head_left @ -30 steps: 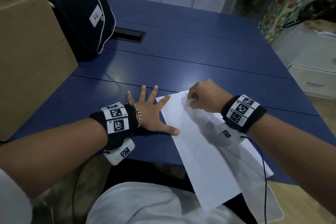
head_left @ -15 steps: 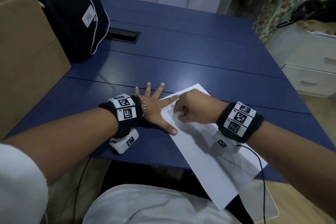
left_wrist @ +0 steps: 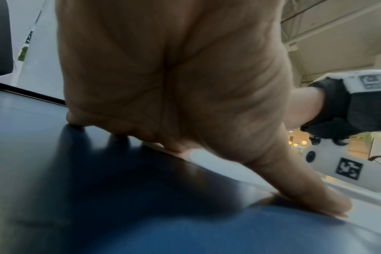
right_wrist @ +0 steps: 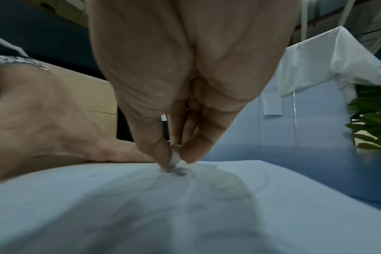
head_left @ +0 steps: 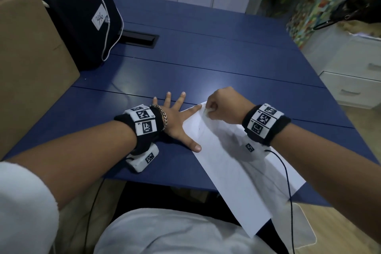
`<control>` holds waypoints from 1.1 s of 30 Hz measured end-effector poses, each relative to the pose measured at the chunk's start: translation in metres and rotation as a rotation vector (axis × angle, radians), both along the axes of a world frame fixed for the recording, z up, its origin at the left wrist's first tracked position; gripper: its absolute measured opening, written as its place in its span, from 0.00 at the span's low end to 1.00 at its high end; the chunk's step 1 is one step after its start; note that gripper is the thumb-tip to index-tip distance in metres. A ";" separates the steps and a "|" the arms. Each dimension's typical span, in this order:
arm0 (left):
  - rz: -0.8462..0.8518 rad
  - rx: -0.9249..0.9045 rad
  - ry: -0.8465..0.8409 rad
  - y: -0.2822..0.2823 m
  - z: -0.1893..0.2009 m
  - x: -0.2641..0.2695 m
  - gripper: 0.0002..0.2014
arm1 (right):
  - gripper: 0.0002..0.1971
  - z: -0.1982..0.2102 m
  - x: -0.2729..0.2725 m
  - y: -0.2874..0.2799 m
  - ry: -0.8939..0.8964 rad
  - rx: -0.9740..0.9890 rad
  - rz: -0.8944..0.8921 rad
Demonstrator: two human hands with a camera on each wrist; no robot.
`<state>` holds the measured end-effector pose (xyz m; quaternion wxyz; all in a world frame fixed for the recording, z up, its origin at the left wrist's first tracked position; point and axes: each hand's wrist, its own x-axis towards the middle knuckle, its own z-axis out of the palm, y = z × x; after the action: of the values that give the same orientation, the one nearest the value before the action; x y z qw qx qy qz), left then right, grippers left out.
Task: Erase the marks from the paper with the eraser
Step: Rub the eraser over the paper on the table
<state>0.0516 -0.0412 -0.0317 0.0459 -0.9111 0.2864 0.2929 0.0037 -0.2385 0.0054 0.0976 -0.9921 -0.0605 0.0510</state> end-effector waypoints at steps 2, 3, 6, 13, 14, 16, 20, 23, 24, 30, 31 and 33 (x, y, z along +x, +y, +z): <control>-0.003 0.003 -0.007 0.000 0.000 0.000 0.76 | 0.06 -0.002 -0.008 0.005 0.014 -0.008 0.075; -0.005 0.006 -0.009 -0.001 -0.001 0.000 0.76 | 0.06 -0.001 -0.014 0.008 0.059 0.000 0.128; -0.002 0.007 -0.002 0.000 0.000 0.000 0.76 | 0.08 0.005 -0.013 0.004 0.132 -0.012 0.144; -0.005 0.011 -0.001 -0.001 0.002 0.000 0.76 | 0.10 0.006 -0.016 0.000 0.120 -0.030 0.174; -0.007 0.013 -0.001 0.000 0.002 0.000 0.76 | 0.11 0.008 -0.019 0.003 0.174 -0.041 0.208; -0.009 0.012 -0.001 0.000 0.001 0.000 0.76 | 0.11 0.011 -0.016 0.003 0.175 -0.065 0.210; -0.009 0.014 -0.001 -0.001 0.001 0.000 0.76 | 0.08 0.005 -0.009 -0.004 0.033 -0.026 0.072; -0.010 0.031 -0.010 -0.001 0.001 0.000 0.76 | 0.09 0.004 -0.031 0.011 0.116 -0.020 0.197; -0.014 0.035 -0.012 -0.002 0.001 0.000 0.76 | 0.10 0.004 -0.037 0.015 0.156 -0.018 0.235; -0.012 0.027 0.007 -0.001 0.003 -0.001 0.75 | 0.05 0.002 -0.012 -0.009 0.072 0.009 0.088; -0.020 0.011 0.003 0.001 0.002 -0.001 0.75 | 0.05 0.002 -0.011 -0.010 0.063 0.016 0.078; -0.060 -0.036 -0.019 0.005 -0.001 -0.004 0.73 | 0.05 -0.001 -0.012 -0.011 0.055 0.029 0.087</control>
<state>0.0476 -0.0360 -0.0328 0.0413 -0.9054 0.3185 0.2775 -0.0085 -0.2493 0.0043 0.1111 -0.9853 -0.1015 0.0814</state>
